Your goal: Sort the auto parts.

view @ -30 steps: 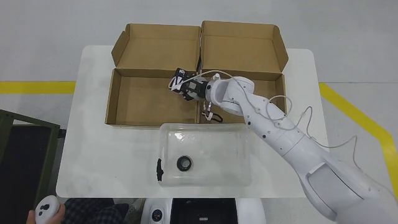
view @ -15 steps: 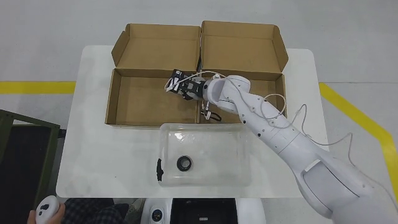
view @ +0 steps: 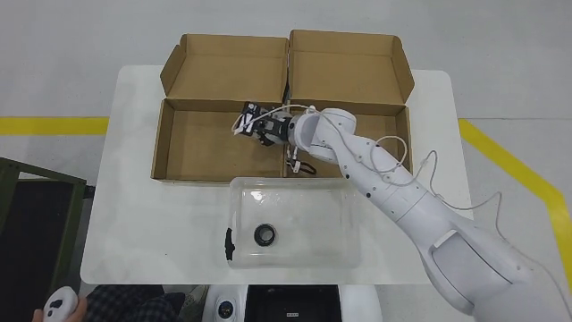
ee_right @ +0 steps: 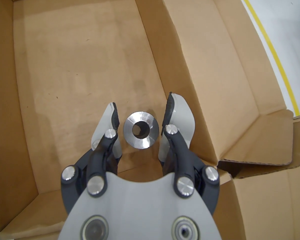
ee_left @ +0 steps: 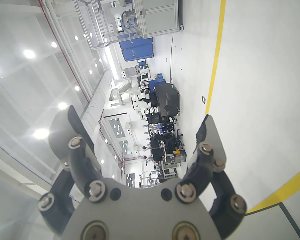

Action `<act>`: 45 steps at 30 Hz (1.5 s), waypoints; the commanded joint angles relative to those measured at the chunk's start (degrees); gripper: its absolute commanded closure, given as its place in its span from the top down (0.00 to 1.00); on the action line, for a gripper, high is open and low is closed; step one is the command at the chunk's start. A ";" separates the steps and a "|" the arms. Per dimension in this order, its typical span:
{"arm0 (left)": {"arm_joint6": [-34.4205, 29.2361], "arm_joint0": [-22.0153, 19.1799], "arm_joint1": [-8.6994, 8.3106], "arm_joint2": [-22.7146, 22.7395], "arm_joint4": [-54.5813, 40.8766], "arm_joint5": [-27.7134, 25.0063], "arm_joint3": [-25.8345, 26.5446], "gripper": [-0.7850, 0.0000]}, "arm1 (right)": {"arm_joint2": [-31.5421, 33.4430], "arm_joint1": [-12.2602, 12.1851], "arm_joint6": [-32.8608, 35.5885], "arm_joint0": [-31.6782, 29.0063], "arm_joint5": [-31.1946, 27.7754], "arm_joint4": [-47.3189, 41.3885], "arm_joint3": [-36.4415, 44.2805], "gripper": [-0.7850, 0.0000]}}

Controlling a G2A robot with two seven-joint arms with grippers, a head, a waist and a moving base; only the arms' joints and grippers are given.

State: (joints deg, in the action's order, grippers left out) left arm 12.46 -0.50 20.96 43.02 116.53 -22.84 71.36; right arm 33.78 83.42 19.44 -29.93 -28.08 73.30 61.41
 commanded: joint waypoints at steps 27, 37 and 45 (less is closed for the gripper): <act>0.00 0.00 0.00 0.00 0.00 0.00 0.00 1.00 | 18.22 -8.88 7.14 -26.38 -16.04 0.47 40.49 0.53; 0.00 0.00 0.00 0.00 0.00 0.00 0.00 1.00 | 23.87 -11.87 8.43 -37.42 -23.23 1.81 50.74 0.55; 0.00 0.00 0.00 0.00 0.00 0.00 0.00 1.00 | 26.53 -13.56 8.01 -43.55 -26.10 4.91 54.56 0.60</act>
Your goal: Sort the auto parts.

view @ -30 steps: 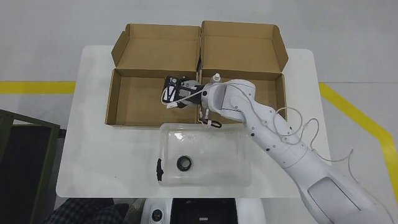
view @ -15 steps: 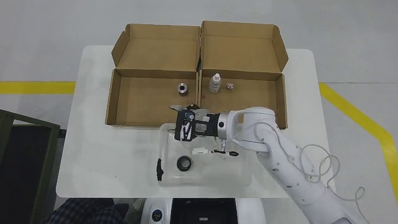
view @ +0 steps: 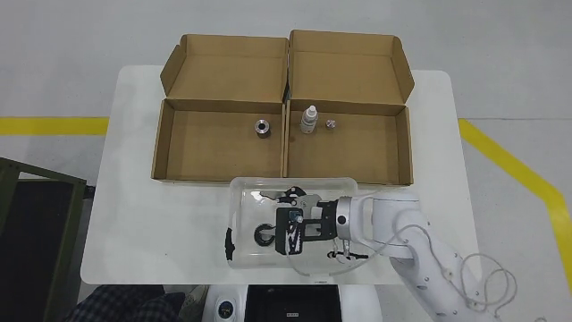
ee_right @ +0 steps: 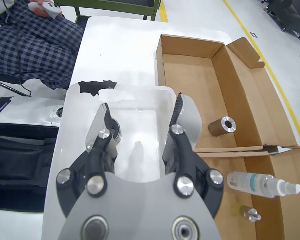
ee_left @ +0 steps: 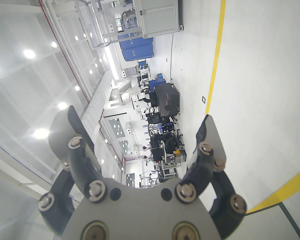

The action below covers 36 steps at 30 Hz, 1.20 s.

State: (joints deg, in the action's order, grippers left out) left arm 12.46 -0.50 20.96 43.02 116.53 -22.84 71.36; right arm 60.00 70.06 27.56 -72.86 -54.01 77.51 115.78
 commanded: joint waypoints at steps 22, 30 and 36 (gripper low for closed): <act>0.00 0.00 0.00 0.00 0.00 0.00 0.00 1.00 | -3.80 -1.78 -5.41 -3.54 0.01 12.00 -4.77 0.62; 0.00 0.00 0.00 0.00 0.00 0.00 0.00 1.00 | -6.92 -1.38 -6.58 -1.19 2.06 12.34 -9.02 0.63; 0.00 0.00 0.00 0.00 0.00 0.00 0.00 1.00 | -9.15 -0.99 -7.10 0.50 3.27 11.83 -11.52 0.66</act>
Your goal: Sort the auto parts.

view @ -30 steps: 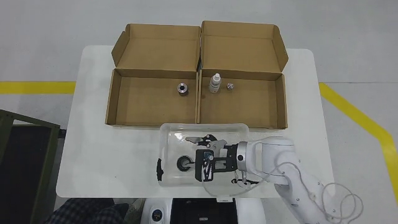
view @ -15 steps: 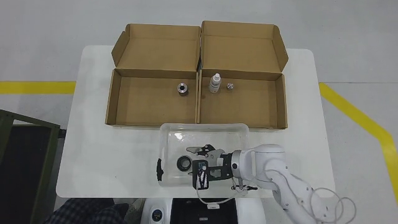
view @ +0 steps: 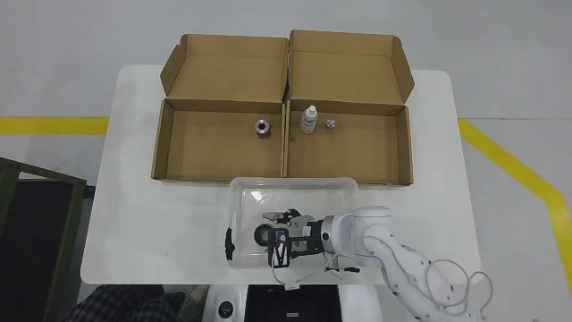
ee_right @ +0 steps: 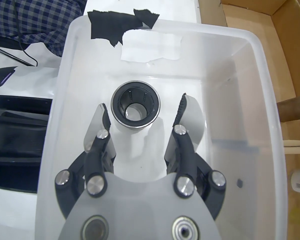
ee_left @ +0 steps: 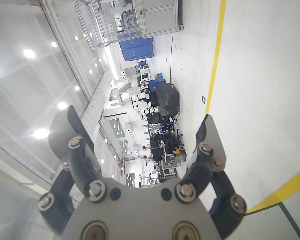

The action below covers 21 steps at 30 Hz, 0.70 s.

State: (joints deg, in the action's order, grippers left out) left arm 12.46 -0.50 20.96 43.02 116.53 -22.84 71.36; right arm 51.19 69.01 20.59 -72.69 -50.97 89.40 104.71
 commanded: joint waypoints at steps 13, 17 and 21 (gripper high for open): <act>0.00 0.00 0.00 0.00 0.00 0.00 0.00 1.00 | -2.96 0.43 -0.67 3.08 0.61 -0.52 -3.23 0.56; 0.00 0.00 0.00 0.00 0.00 0.00 0.00 1.00 | -3.80 0.58 -1.00 3.75 0.85 -0.95 -4.19 0.56; 0.00 0.00 0.00 0.00 0.00 0.00 0.00 1.00 | -4.53 0.74 -1.28 4.40 1.25 -1.33 -5.03 0.49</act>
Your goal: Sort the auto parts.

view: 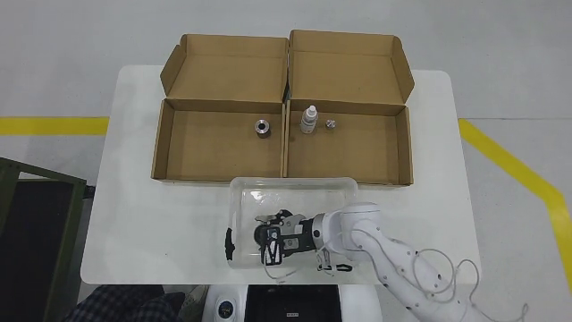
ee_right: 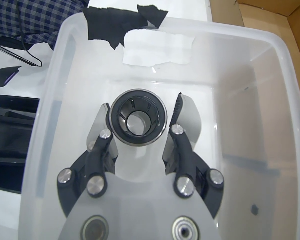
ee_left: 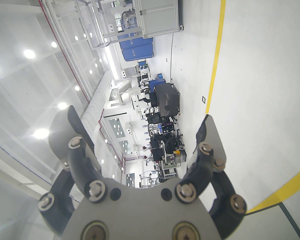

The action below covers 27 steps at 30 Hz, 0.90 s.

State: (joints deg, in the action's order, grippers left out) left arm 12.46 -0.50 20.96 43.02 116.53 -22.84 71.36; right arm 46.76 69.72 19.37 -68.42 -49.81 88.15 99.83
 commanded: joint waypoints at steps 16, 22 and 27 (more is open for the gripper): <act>0.00 0.00 0.00 0.00 0.00 0.00 0.00 1.00 | 0.18 -0.25 -1.33 0.72 -0.50 -3.55 0.22 0.00; 0.00 0.00 0.00 0.00 0.00 0.00 0.00 1.00 | 2.22 -0.91 -1.11 -0.20 -1.11 -5.22 3.94 0.00; 0.00 0.00 0.00 0.00 0.00 0.00 0.00 1.00 | 4.42 -1.46 -2.03 -1.30 -0.72 -7.29 7.27 0.00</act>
State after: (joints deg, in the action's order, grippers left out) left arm 12.46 -0.50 20.96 43.02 116.53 -22.84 71.36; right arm 50.76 68.35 17.56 -69.53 -50.69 81.27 106.56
